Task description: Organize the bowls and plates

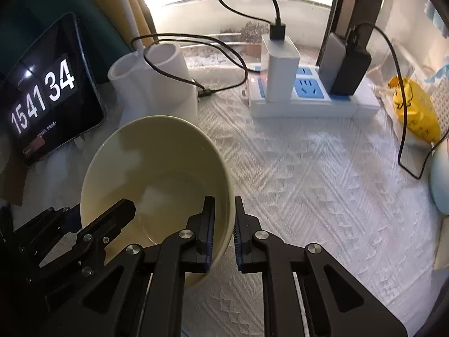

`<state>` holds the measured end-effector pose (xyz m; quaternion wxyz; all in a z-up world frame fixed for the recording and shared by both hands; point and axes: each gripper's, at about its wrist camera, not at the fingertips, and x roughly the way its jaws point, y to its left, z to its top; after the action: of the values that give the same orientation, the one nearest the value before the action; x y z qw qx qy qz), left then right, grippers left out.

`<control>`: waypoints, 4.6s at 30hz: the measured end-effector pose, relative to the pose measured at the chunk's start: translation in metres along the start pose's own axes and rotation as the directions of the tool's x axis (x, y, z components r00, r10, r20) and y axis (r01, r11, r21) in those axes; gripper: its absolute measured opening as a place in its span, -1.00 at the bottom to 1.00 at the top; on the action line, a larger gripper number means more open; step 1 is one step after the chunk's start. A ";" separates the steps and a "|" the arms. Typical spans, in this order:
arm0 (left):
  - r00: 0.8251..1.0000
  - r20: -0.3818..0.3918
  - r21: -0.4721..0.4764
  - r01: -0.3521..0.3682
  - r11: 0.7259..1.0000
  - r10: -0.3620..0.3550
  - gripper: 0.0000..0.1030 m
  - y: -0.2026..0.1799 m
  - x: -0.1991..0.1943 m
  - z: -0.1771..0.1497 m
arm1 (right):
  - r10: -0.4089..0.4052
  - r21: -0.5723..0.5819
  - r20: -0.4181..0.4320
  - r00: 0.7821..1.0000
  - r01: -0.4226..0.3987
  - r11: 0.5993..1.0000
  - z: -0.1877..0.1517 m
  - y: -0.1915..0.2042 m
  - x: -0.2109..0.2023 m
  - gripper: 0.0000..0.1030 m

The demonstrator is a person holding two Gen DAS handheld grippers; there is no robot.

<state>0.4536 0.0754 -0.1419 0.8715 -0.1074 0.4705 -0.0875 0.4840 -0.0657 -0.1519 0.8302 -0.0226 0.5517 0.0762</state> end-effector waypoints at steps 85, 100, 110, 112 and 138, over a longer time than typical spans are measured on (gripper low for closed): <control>0.972 0.219 0.167 0.048 0.985 -0.084 -0.69 -0.139 -0.154 -0.087 | 0.092 0.113 0.277 0.956 -0.128 0.985 -0.137 -0.092 -0.193 -0.82; 0.979 0.170 0.218 0.074 0.973 -0.112 -0.69 -0.173 -0.147 -0.114 | 0.067 0.171 0.260 0.963 -0.115 0.979 -0.178 -0.125 -0.196 -0.82; 0.984 0.129 0.251 0.089 0.964 -0.124 -0.69 -0.190 -0.136 -0.132 | 0.068 0.222 0.227 0.972 -0.119 0.968 -0.204 -0.145 -0.189 -0.82; 0.985 0.119 0.254 0.091 0.963 -0.124 -0.69 -0.192 -0.133 -0.135 | 0.068 0.229 0.218 0.974 -0.119 0.966 -0.208 -0.147 -0.186 -0.81; 0.996 0.022 0.258 0.082 0.963 -0.090 -0.69 -0.199 -0.098 -0.155 | 0.081 0.226 0.125 0.989 -0.108 0.968 -0.227 -0.157 -0.164 -0.75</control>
<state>0.2597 -0.1070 -0.0928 0.8811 -0.0154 0.4356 -0.1836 0.2382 -0.2655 -0.0969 0.8529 0.1052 0.5088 0.0520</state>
